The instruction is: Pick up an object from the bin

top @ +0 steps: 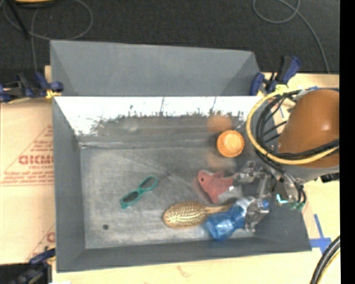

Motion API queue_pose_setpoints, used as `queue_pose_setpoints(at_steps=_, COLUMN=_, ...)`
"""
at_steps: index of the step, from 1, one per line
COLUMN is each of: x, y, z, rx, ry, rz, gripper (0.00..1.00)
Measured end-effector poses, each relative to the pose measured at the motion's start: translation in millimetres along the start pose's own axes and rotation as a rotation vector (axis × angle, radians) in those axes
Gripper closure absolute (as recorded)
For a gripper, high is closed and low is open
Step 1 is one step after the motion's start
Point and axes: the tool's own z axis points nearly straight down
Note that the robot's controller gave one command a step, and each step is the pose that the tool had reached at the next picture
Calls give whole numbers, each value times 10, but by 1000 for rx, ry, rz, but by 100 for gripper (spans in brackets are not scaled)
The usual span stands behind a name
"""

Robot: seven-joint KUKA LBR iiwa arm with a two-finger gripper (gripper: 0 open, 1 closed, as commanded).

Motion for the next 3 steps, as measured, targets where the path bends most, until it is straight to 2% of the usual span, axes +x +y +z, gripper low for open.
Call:
queue_pose_setpoints(at_steps=1, x=-17, y=2, z=-37, rx=1, ry=-8, rz=-3, gripper=0)
queue_pose_setpoints(at_steps=2, x=-30, y=-45, z=487, rx=2, ry=-15, rz=-19, gripper=0)
queue_pose_setpoints(at_steps=3, x=-2, y=-134, z=1017, rx=2, ry=-9, rz=-154, gripper=0)
